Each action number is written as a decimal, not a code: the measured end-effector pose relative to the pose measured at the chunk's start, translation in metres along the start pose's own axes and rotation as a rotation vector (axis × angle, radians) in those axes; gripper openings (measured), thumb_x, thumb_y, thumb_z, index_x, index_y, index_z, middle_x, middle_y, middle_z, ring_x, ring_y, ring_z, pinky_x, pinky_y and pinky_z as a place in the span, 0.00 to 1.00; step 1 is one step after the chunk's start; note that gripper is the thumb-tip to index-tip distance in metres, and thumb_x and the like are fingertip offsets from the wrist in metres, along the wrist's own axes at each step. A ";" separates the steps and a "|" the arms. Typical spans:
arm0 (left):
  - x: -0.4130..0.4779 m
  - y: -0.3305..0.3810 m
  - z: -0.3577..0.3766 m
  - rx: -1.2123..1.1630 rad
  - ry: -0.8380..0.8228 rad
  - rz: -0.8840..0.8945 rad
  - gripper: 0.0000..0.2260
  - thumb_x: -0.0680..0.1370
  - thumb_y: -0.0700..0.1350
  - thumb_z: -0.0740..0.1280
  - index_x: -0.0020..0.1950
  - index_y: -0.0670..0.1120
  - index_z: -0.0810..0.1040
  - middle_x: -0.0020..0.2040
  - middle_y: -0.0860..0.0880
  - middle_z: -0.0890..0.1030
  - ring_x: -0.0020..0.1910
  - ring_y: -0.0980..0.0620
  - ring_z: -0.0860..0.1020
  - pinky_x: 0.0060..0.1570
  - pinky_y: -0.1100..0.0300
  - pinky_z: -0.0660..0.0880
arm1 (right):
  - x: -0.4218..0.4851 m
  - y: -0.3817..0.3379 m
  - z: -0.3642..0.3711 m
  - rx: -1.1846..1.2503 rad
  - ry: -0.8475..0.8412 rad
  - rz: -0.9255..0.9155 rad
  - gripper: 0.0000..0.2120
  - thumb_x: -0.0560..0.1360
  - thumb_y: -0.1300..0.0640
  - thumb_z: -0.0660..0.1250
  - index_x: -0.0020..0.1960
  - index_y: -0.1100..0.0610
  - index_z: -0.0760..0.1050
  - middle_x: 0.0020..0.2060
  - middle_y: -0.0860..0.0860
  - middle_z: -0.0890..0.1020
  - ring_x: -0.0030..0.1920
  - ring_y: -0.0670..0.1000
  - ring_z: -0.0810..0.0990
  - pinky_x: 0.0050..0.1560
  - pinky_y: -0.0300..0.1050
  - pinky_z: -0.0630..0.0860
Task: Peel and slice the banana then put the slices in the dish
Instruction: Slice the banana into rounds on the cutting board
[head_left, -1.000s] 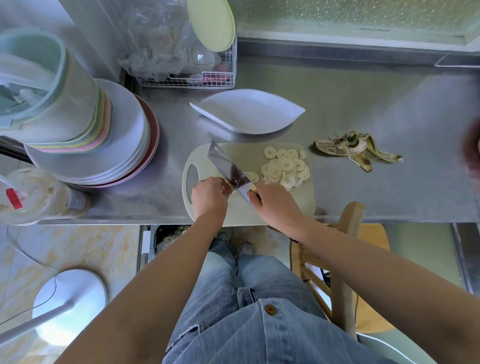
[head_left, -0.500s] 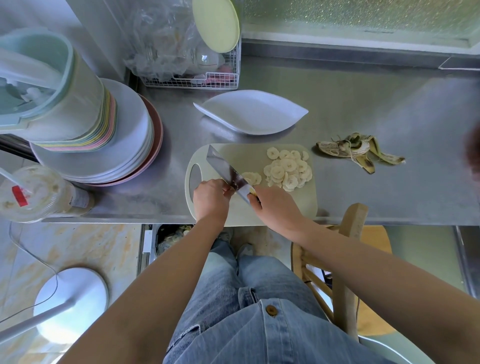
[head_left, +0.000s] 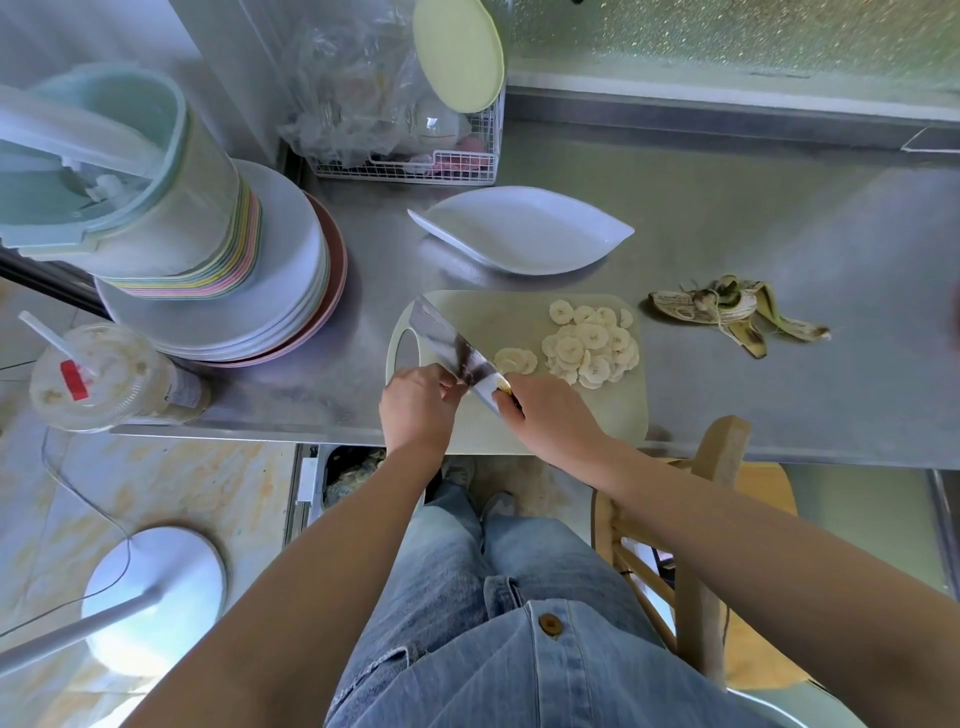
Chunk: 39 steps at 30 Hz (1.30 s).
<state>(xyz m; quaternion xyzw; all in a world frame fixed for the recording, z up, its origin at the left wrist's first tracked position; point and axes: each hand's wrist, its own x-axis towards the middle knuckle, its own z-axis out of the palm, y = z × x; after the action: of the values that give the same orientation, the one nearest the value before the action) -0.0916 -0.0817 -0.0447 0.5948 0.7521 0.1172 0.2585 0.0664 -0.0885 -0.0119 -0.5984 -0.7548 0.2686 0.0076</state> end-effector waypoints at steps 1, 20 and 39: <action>0.000 -0.001 0.001 -0.002 -0.002 -0.007 0.09 0.75 0.52 0.70 0.46 0.47 0.83 0.43 0.49 0.85 0.47 0.48 0.79 0.44 0.56 0.74 | 0.000 0.000 0.001 0.003 -0.005 0.003 0.12 0.79 0.56 0.56 0.37 0.58 0.62 0.26 0.50 0.63 0.30 0.55 0.67 0.26 0.44 0.55; 0.005 0.001 0.010 0.059 -0.011 -0.037 0.08 0.74 0.52 0.70 0.45 0.49 0.83 0.41 0.48 0.83 0.46 0.48 0.78 0.40 0.56 0.74 | 0.004 0.007 0.013 -0.081 -0.024 -0.003 0.10 0.80 0.55 0.54 0.48 0.60 0.70 0.29 0.52 0.67 0.32 0.56 0.68 0.33 0.46 0.61; -0.005 0.000 -0.002 0.114 -0.030 0.006 0.12 0.76 0.40 0.65 0.59 0.43 0.79 0.58 0.45 0.75 0.58 0.45 0.72 0.52 0.52 0.75 | 0.000 0.012 0.019 0.097 0.006 0.074 0.19 0.79 0.56 0.56 0.31 0.52 0.54 0.25 0.50 0.60 0.25 0.48 0.58 0.27 0.44 0.55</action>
<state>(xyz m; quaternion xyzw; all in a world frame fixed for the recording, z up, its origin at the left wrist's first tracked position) -0.0921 -0.0858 -0.0417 0.6126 0.7516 0.0662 0.2353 0.0703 -0.0944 -0.0334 -0.6256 -0.7183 0.3032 0.0293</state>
